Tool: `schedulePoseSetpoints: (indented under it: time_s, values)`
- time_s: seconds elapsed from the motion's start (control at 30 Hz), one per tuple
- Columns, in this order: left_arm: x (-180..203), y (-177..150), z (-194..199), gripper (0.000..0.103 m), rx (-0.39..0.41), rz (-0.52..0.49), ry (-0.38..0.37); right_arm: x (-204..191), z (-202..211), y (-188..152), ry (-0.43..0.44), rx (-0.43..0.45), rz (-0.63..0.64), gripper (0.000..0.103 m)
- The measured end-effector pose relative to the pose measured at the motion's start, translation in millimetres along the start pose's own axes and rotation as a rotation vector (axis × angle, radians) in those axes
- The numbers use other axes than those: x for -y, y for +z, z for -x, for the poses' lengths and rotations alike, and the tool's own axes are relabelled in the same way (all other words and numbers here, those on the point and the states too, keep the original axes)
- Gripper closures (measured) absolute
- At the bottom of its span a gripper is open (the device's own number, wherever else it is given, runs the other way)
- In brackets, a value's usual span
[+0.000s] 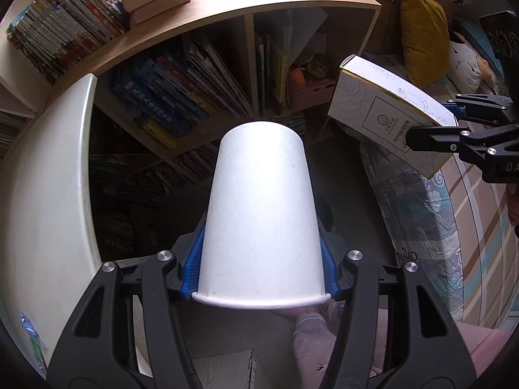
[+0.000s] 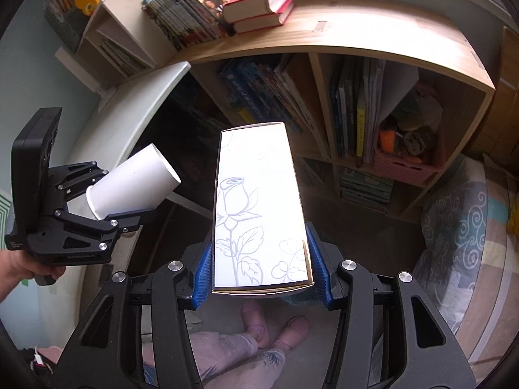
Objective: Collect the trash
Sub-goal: 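Carry the paper cup and sketched box over the teal wastebasket with both tools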
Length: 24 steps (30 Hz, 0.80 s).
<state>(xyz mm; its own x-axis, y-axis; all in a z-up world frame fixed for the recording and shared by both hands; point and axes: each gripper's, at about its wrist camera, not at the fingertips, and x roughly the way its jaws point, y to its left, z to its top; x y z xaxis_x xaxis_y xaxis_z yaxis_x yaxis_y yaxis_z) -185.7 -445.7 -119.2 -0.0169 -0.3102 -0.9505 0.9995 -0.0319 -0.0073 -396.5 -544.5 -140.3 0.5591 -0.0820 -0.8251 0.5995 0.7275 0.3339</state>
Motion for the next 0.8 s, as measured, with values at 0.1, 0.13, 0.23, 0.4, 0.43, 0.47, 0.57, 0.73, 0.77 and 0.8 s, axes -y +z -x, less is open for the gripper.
schedulePoseSetpoints:
  time_s: [0.1, 0.13, 0.23, 0.4, 0.43, 0.47, 0.57, 0.73, 0.77, 0.8]
  values:
    - [11, 3, -14, 0.048, -0.024, -0.012, -0.01, 11, -7, -9, 0.0, -0.015, -0.023, 0.052]
    - [14, 3, -17, 0.048, -0.031, -0.014, -0.013, 14, -9, -12, -0.001, -0.02, -0.028, 0.052]
    - [22, 3, -31, 0.048, -0.05, -0.017, -0.018, 23, -18, -20, 0.001, -0.036, -0.041, 0.052]
    - [31, -1, -59, 0.048, -0.092, -0.004, -0.02, 35, -39, -35, 0.01, -0.066, -0.06, 0.052]
    - [32, -3, -64, 0.048, -0.098, 0.0, -0.02, 37, -44, -38, 0.01, -0.072, -0.062, 0.052]
    - [34, -4, -70, 0.048, -0.106, 0.005, -0.023, 38, -49, -41, 0.007, -0.075, -0.061, 0.052]
    - [36, -10, -93, 0.048, -0.134, 0.018, -0.025, 47, -68, -52, 0.014, -0.095, -0.081, 0.052]
    - [38, -25, -148, 0.048, -0.201, 0.048, -0.048, 65, -114, -76, 0.015, -0.149, -0.125, 0.052]
    - [38, -29, -164, 0.048, -0.223, 0.055, -0.047, 69, -124, -81, 0.021, -0.158, -0.135, 0.052]
    - [38, -33, -177, 0.048, -0.242, 0.059, -0.046, 72, -133, -85, 0.017, -0.168, -0.139, 0.052]
